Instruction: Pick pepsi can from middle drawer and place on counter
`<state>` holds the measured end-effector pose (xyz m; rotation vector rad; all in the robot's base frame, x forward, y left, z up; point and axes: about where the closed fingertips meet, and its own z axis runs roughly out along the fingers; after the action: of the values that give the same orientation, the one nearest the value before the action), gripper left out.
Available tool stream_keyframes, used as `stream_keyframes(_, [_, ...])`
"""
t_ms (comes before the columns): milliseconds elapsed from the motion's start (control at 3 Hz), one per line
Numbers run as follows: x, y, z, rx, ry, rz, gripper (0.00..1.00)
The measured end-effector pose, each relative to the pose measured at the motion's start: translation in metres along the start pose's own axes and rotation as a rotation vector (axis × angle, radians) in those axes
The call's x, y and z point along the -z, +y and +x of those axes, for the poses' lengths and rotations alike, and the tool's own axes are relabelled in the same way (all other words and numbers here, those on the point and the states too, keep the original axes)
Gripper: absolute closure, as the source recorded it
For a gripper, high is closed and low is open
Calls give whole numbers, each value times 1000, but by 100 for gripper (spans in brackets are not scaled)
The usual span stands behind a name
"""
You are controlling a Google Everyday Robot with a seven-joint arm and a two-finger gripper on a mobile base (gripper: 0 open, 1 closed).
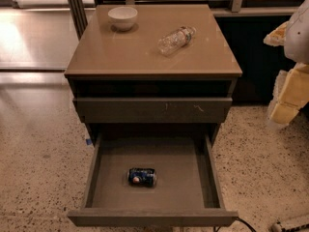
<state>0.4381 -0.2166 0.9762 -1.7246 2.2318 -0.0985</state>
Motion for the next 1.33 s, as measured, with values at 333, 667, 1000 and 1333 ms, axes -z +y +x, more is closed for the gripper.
stream_keyframes(333, [-1, -1, 0, 2, -6, 2, 0])
stream_keyframes(667, [-30, 0, 1, 12, -14, -31, 0])
stream_keyframes(1000, [-83, 2, 1, 37, -34, -79, 0])
stream_keyframes(1333, [-130, 8, -3, 60, -53, -106, 0])
